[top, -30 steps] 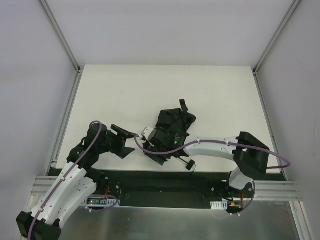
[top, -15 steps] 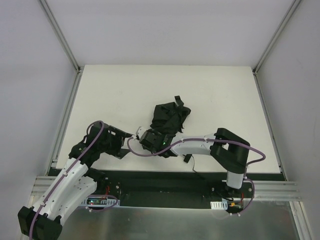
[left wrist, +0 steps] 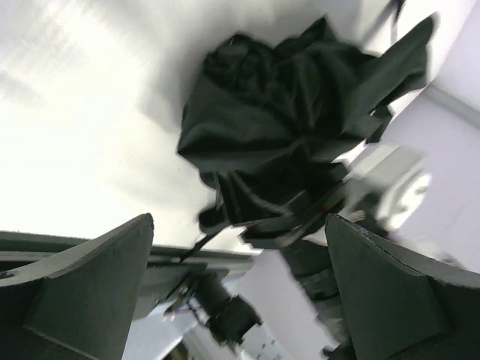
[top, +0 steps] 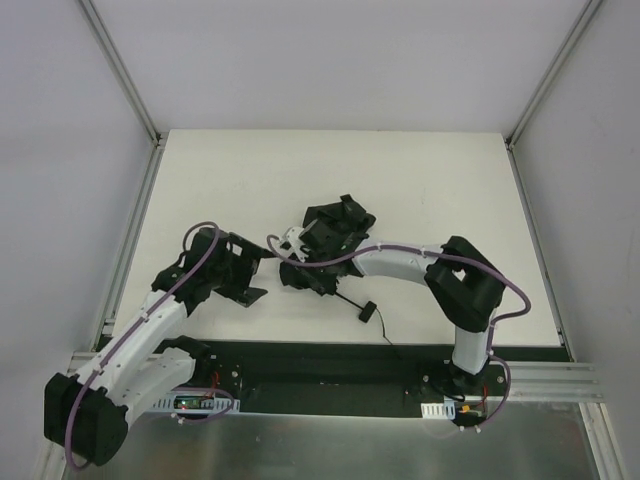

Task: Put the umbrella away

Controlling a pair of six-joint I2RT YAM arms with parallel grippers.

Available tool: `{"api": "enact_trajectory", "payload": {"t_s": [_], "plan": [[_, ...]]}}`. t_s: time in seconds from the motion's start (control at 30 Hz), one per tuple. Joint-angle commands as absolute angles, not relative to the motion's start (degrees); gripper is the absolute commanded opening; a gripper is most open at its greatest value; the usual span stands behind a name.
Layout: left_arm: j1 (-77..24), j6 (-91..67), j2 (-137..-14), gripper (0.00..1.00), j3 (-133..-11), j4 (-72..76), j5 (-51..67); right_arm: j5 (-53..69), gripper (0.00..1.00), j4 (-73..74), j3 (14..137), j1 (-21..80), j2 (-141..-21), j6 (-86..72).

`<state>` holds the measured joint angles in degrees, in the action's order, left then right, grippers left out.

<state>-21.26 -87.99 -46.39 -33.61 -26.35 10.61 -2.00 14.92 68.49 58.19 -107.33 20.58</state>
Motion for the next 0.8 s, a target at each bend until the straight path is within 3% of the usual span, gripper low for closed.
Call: {"api": "enact_trajectory", "payload": {"t_s": [0.0, 0.3, 0.67, 0.77], "plan": [[-21.9, -85.3, -53.3, 0.97, -32.2, -19.4, 18.7, 26.6, 0.00, 22.8, 64.9, 53.0, -114.5, 16.2], [-23.4, -82.7, -66.8, 0.99, -34.8, -9.0, 19.3, 45.1, 0.00, 24.1, 68.7, 45.2, -117.9, 13.4], [-27.0, -81.4, -79.0, 0.99, -35.4, -4.1, 17.1, 54.3, 0.00, 23.0, 72.9, 41.6, -122.2, 11.3], [-27.6, -79.5, -82.5, 0.94, -35.4, -3.5, 14.9, 56.1, 0.00, 22.7, 74.0, 41.0, -122.6, 11.3]]}}
